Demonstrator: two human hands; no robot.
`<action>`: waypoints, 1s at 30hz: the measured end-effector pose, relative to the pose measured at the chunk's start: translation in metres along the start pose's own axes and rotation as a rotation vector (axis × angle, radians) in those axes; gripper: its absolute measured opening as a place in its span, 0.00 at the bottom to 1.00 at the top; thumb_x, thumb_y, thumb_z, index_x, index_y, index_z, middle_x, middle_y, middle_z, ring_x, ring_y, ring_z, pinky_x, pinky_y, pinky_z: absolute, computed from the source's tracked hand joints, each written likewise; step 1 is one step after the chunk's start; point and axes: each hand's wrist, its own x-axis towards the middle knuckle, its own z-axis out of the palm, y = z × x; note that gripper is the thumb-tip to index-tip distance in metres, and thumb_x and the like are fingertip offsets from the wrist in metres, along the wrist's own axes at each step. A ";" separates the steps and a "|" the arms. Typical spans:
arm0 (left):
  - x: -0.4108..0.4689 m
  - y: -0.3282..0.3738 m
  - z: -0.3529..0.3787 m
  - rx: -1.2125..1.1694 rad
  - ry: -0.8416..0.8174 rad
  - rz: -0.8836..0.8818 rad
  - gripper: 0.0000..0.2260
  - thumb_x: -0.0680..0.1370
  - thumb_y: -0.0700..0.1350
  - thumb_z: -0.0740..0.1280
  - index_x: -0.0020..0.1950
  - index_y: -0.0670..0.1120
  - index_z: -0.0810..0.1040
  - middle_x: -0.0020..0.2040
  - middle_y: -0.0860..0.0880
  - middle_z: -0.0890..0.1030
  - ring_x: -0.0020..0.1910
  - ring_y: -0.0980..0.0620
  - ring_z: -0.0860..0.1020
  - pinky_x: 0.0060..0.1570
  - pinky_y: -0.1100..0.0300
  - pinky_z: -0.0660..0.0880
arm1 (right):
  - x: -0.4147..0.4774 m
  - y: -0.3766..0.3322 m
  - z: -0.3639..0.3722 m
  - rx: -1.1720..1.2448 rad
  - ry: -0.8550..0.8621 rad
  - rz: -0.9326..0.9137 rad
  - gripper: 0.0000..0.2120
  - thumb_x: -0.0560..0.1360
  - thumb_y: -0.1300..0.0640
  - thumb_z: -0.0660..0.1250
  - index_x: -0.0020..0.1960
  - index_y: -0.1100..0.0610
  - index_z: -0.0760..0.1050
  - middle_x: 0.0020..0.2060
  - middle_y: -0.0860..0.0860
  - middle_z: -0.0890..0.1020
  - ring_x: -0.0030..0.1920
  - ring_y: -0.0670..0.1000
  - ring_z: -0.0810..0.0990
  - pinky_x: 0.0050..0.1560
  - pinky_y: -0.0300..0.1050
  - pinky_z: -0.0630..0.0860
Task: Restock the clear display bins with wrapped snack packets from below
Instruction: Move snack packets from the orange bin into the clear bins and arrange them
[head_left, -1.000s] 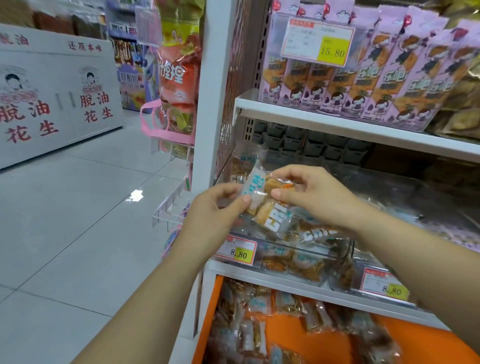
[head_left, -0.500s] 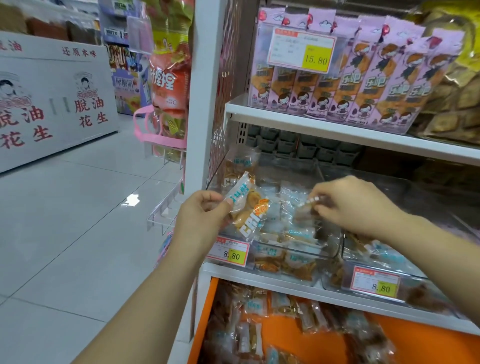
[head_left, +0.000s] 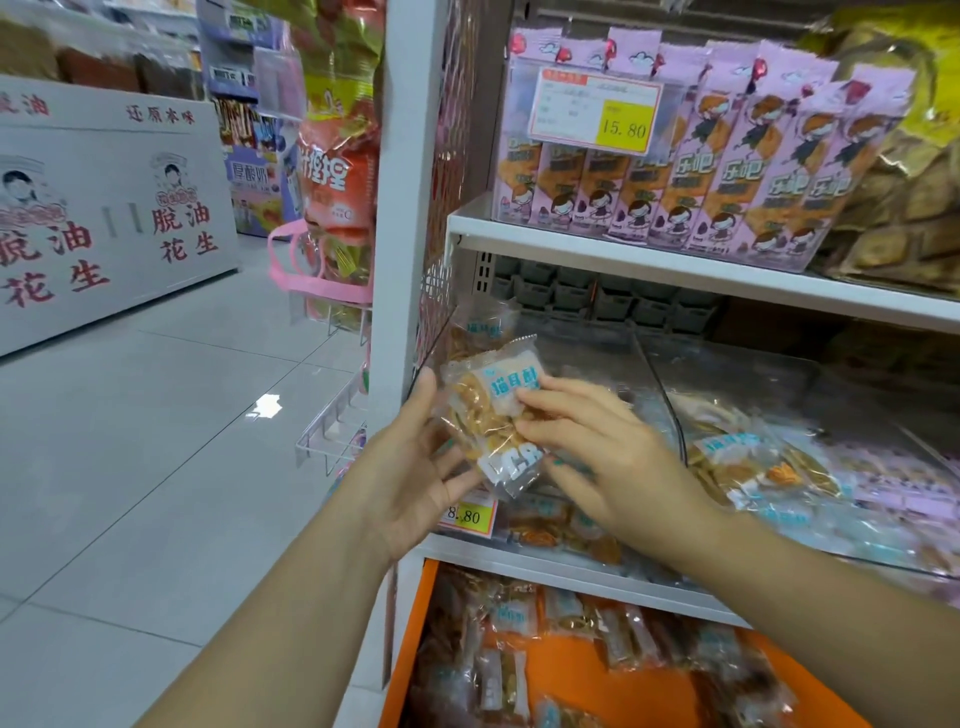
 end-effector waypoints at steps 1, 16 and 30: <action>-0.002 0.000 0.000 0.039 -0.026 0.029 0.21 0.72 0.56 0.65 0.58 0.43 0.78 0.49 0.45 0.84 0.49 0.48 0.83 0.45 0.53 0.82 | 0.000 -0.001 0.000 -0.002 -0.015 -0.007 0.14 0.75 0.57 0.61 0.58 0.59 0.79 0.62 0.54 0.77 0.67 0.53 0.69 0.72 0.38 0.59; -0.010 0.008 -0.009 0.665 -0.115 0.297 0.29 0.67 0.47 0.73 0.67 0.56 0.69 0.58 0.49 0.81 0.54 0.54 0.81 0.50 0.57 0.80 | 0.024 -0.011 -0.013 0.973 -0.315 0.821 0.30 0.69 0.61 0.73 0.67 0.50 0.67 0.56 0.49 0.81 0.51 0.45 0.82 0.55 0.42 0.79; 0.009 0.018 -0.033 1.350 0.340 0.529 0.11 0.76 0.41 0.68 0.57 0.51 0.80 0.47 0.58 0.80 0.47 0.61 0.77 0.52 0.65 0.73 | 0.091 0.054 0.061 0.627 0.095 1.007 0.27 0.72 0.60 0.73 0.67 0.60 0.67 0.54 0.51 0.76 0.51 0.48 0.75 0.51 0.39 0.72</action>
